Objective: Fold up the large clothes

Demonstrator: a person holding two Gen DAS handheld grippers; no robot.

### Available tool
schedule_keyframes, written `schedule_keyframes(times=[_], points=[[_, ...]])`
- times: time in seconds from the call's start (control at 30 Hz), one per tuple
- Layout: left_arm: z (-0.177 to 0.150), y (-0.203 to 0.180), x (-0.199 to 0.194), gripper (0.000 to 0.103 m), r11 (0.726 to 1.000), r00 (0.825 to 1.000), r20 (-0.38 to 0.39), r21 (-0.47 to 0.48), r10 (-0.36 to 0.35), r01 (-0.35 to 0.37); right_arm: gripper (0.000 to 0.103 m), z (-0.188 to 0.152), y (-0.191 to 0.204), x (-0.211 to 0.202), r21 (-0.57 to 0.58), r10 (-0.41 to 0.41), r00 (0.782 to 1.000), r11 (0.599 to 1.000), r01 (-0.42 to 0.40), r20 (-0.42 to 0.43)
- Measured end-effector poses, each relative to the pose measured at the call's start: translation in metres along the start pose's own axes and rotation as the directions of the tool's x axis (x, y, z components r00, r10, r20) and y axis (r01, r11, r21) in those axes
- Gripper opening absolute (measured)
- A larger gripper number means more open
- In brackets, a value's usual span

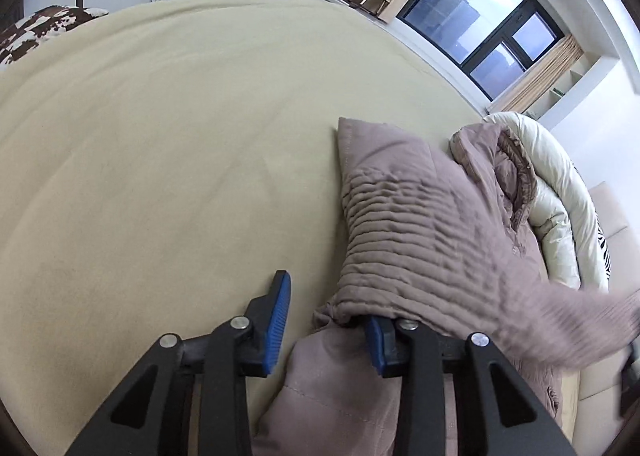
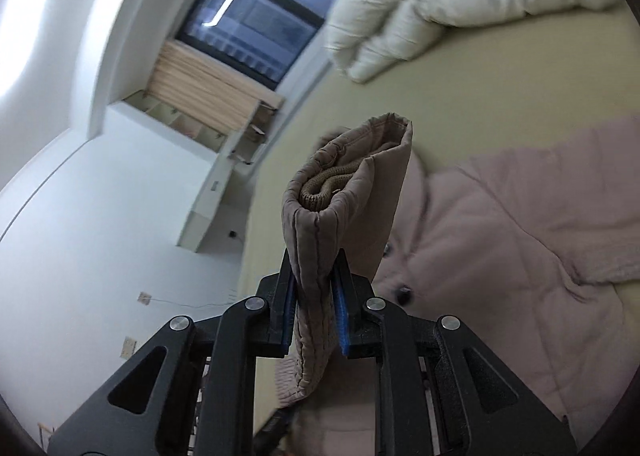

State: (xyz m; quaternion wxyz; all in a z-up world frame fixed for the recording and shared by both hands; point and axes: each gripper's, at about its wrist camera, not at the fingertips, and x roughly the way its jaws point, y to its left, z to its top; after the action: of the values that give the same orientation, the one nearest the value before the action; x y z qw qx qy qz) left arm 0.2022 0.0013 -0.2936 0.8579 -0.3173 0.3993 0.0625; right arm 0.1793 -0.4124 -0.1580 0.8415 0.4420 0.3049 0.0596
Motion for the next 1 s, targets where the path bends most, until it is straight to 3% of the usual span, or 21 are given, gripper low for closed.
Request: schedule_keyframes(times=[0.17, 0.23, 0.3, 0.37, 0.5, 0.53, 0.57, 0.63, 0.77, 0.8, 0.87, 0.93, 1.0], points=[[-0.004, 0.007, -0.003, 0.039, 1.000, 1.000, 0.010, -0.008, -0.014, 0.014, 0.016, -0.043, -0.110, 0.049, 0.152, -0.189, 0.976, 0.967, 0.205, -0.108], [-0.008, 0.008, -0.009, 0.042, 1.000, 1.000, 0.002, -0.005, -0.011, 0.011, 0.017, -0.051, -0.142, 0.060, 0.220, -0.158, 0.978, 0.958, 0.185, -0.136], [-0.011, 0.008, -0.014, 0.047, 1.000, 1.000, -0.008, 0.004, -0.005, 0.005, 0.017, -0.052, -0.151, 0.061, 0.221, -0.112, 0.985, 0.965, 0.140, -0.135], [-0.020, 0.012, -0.025, 0.052, 1.000, 1.000, -0.025, 0.017, -0.001, 0.001, 0.019, -0.049, -0.154, 0.061, 0.194, -0.116, 0.985, 0.971, 0.140, -0.128], [-0.034, 0.008, -0.057, 0.052, 0.996, 0.999, -0.032, 0.086, 0.011, -0.008, 0.034, -0.037, -0.143, 0.021, 0.139, -0.160, 0.985, 0.976, 0.168, -0.064], [-0.034, 0.005, -0.068, 0.052, 0.993, 1.000, -0.008, 0.115, 0.009, -0.008, 0.051, -0.036, -0.138, 0.009, 0.132, -0.162, 0.985, 0.977, 0.168, -0.055], [-0.035, -0.001, -0.075, 0.052, 0.990, 1.000, 0.017, 0.143, 0.006, -0.008, 0.060, -0.034, -0.129, -0.003, 0.127, -0.155, 0.987, 0.979, 0.159, -0.041], [-0.026, -0.014, -0.084, 0.052, 0.980, 0.997, 0.073, 0.200, 0.011, -0.025, 0.068, -0.026, -0.112, -0.024, 0.076, -0.176, 0.984, 0.982, 0.176, -0.005], [0.005, -0.051, -0.072, 0.048, 0.938, 0.991, 0.135, 0.342, 0.013, -0.059, 0.068, -0.016, -0.076, -0.029, -0.116, -0.218, 0.976, 0.969, 0.216, -0.003], [0.011, -0.060, -0.061, 0.037, 0.919, 0.992, 0.127, 0.386, 0.025, -0.073, 0.068, -0.015, -0.065, -0.022, -0.174, -0.238, 0.971, 0.957, 0.232, -0.016], [0.021, -0.071, -0.036, 0.028, 0.892, 0.991, 0.112, 0.438, 0.067, -0.110, 0.068, -0.013, -0.048, -0.003, -0.272, -0.277, 0.960, 0.927, 0.258, -0.031], [0.028, -0.073, -0.007, 0.025, 0.874, 0.988, 0.089, 0.461, 0.127, -0.153, 0.067, -0.010, -0.039, 0.016, -0.327, -0.312, 0.949, 0.902, 0.282, -0.043], [0.030, -0.067, 0.020, 0.020, 0.876, 0.987, 0.031, 0.457, 0.159, -0.156, 0.065, -0.013, -0.043, 0.038, -0.390, -0.388, 0.920, 0.857, 0.337, -0.057]])
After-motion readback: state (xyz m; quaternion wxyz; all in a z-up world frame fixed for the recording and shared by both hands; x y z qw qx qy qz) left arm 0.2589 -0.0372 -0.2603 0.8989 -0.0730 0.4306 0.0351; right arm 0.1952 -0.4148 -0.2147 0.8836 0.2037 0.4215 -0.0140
